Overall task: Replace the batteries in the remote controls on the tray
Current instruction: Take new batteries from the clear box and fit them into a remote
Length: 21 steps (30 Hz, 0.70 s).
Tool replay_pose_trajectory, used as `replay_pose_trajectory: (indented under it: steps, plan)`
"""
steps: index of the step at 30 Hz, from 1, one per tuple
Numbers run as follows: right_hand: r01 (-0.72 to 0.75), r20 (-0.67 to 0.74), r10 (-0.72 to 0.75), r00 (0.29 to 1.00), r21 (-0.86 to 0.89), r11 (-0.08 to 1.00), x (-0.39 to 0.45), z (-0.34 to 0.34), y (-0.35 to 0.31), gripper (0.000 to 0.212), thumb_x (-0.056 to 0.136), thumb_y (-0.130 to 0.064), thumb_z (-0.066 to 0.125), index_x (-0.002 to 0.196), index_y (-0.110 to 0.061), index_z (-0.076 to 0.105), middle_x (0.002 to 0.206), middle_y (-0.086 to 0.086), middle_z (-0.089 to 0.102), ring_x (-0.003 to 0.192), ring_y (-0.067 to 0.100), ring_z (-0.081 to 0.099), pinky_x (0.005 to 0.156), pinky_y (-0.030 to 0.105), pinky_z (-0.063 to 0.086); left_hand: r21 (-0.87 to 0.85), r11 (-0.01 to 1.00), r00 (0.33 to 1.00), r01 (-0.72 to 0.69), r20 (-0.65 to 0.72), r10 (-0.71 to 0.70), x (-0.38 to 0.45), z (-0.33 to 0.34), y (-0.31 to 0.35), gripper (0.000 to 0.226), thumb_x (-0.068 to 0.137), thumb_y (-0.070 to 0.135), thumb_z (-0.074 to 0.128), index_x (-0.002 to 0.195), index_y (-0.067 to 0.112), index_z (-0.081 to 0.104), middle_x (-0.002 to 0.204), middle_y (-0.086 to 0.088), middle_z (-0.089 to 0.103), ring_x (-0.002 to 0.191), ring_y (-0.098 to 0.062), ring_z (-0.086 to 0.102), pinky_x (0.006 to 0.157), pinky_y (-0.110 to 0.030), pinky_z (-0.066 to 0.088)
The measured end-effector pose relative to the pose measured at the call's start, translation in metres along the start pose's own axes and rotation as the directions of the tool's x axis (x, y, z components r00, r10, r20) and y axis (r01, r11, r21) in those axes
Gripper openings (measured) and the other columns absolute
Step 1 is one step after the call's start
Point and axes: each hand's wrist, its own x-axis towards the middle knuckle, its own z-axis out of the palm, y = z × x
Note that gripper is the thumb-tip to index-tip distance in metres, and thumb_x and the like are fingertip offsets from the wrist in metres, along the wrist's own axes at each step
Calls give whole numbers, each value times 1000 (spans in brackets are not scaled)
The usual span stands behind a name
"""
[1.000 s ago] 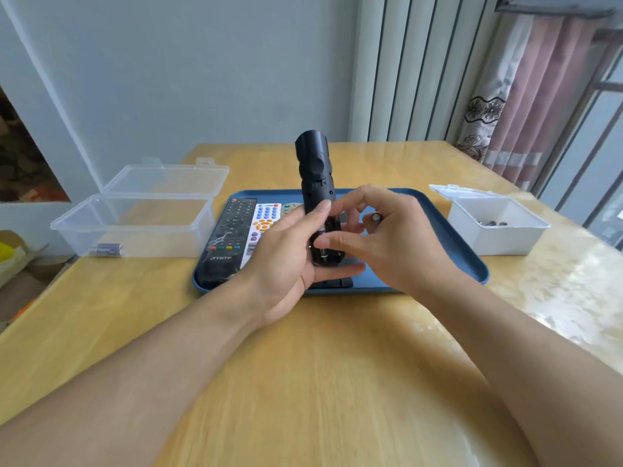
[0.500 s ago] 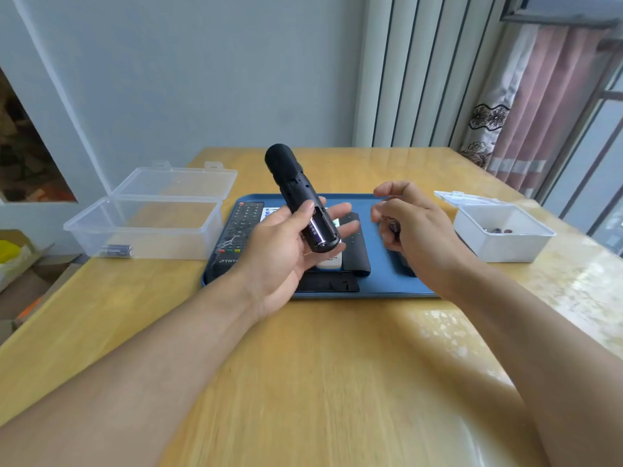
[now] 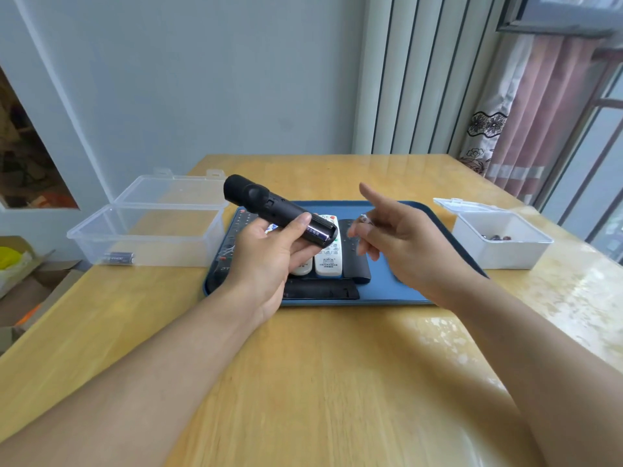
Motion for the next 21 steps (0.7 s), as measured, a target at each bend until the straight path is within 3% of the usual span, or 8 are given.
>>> replay_pose_trajectory:
  steps: [2, 4, 7, 11, 15, 18, 19, 21]
  plan:
    - [51, -17, -51, 999, 43, 998, -1, 5, -4, 41, 96, -13, 65, 128, -33, 48, 91, 8, 75, 68, 31, 63, 65, 36, 49, 10, 1000, 1000, -8, -2, 8, 0, 0, 0, 14, 97, 6, 63, 109, 0, 61, 102, -19, 76, 97, -30, 75, 86, -37, 61]
    - [60, -61, -53, 997, 114, 992, -2, 6, -7, 23, 92, -11, 70, 107, -21, 54, 91, 7, 77, 66, 24, 67, 61, 35, 49, 22, 1000, 1000, -17, -2, 17, -1, 0, 0, 15, 97, 6, 63, 109, -1, 60, 106, -22, 74, 99, -32, 75, 88, -41, 60]
    - [99, -74, -94, 993, 78, 992, -4, 5, -8, 9, 90, -17, 72, 94, -19, 64, 93, -6, 78, 74, 25, 70, 69, 35, 53, 70, 997, 999, -35, 6, 35, -1, 0, -1, 22, 96, 6, 64, 114, -6, 59, 106, -23, 75, 99, -31, 75, 89, -42, 60]
    - [142, -100, -153, 983, -111, 984, -5, 5, -6, 7, 87, -32, 76, 86, -38, 74, 77, -28, 68, 57, 3, 48, 59, 12, 35, 180, 983, 998, -38, 46, 30, -5, 1, -2, 21, 95, 9, 66, 114, -1, 64, 99, -15, 78, 93, -26, 76, 76, -34, 62]
    - [175, -84, -182, 980, -86, 981, -3, 3, -6, 15, 87, -25, 76, 97, -36, 75, 85, -22, 73, 70, 1, 56, 72, 21, 41, 206, 977, 998, -51, 46, 42, -6, 2, -3, 21, 95, 9, 67, 113, 0, 65, 97, -15, 78, 91, -27, 77, 74, -33, 62]
    - [177, 11, -178, 984, 70, 982, -3, 6, -8, 40, 91, -15, 71, 123, -37, 65, 98, -11, 77, 78, 21, 66, 84, 31, 52, 201, 978, 998, -55, 43, 47, -6, 2, -2, 23, 94, 11, 68, 114, -1, 65, 99, -13, 78, 91, -28, 77, 71, -29, 61]
    - [188, 27, -193, 981, 123, 974, -4, 7, -7, 40, 92, -9, 70, 123, -34, 65, 100, -5, 78, 88, 25, 70, 91, 36, 54, 200, 978, 998, -56, 44, 48, -6, 3, -2, 24, 94, 11, 68, 115, -1, 64, 100, -13, 78, 92, -28, 76, 70, -29, 61]
    - [204, 9, -210, 978, 201, 958, -5, 10, -8, 27, 89, -2, 71, 108, -20, 71, 96, 4, 78, 93, 26, 73, 90, 40, 56, 194, 979, 997, -59, 54, 50, -6, 3, -2, 25, 95, 12, 68, 115, -2, 64, 102, -14, 78, 93, -29, 76, 73, -31, 61]
